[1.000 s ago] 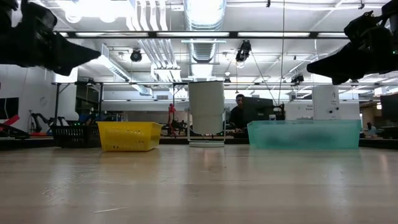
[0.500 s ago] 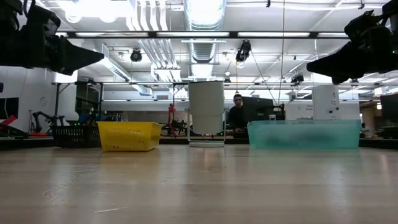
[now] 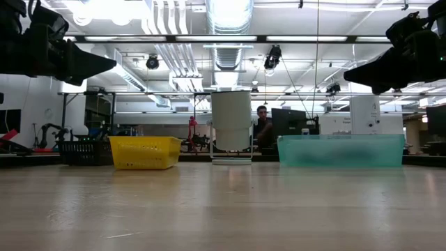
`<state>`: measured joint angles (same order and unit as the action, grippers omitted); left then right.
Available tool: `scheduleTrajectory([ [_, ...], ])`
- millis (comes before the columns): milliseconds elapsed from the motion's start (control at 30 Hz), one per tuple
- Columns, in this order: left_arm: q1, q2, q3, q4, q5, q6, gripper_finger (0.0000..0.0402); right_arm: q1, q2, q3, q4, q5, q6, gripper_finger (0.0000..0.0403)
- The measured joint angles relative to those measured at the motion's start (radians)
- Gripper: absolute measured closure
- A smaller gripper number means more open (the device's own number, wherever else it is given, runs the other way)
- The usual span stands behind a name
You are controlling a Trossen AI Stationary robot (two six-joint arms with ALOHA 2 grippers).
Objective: Pick and place items into bin
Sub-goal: Return to Home Position
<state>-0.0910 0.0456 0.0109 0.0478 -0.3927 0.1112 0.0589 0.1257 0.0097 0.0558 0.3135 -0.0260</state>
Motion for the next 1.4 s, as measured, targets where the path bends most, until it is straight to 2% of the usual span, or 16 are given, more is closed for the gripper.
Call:
scheduleTrajectory([
  [67, 0.0, 0.0, 0.0, -0.001, 0.007, -0.001, 0.0401, 0.0, 0.0, 0.0, 0.001, -0.022, 0.024, 0.0365],
  [200, -0.001, -0.004, 0.002, -0.01, 0.048, -0.025, 0.0401, 0.0, -0.007, 0.0, -0.002, -0.133, 0.074, 0.0365],
  [333, -0.001, -0.007, 0.003, -0.014, 0.084, -0.033, 0.0401, 0.0, -0.042, 0.0, -0.02, -0.145, 0.059, 0.0365],
  [467, -0.001, -0.007, 0.003, -0.022, 0.128, -0.053, 0.0401, 0.0, -0.09, 0.0, -0.028, -0.211, 0.027, 0.0365],
  [933, -0.001, 0.033, 0.002, -0.007, 0.129, -0.053, 0.0401, 0.0, -0.104, 0.0, -0.03, -0.21, -0.034, 0.0365],
  [1400, -0.001, 0.038, 0.002, -0.005, 0.128, -0.053, 0.0402, 0.0, -0.102, 0.0, -0.03, -0.21, -0.029, 0.0364],
])
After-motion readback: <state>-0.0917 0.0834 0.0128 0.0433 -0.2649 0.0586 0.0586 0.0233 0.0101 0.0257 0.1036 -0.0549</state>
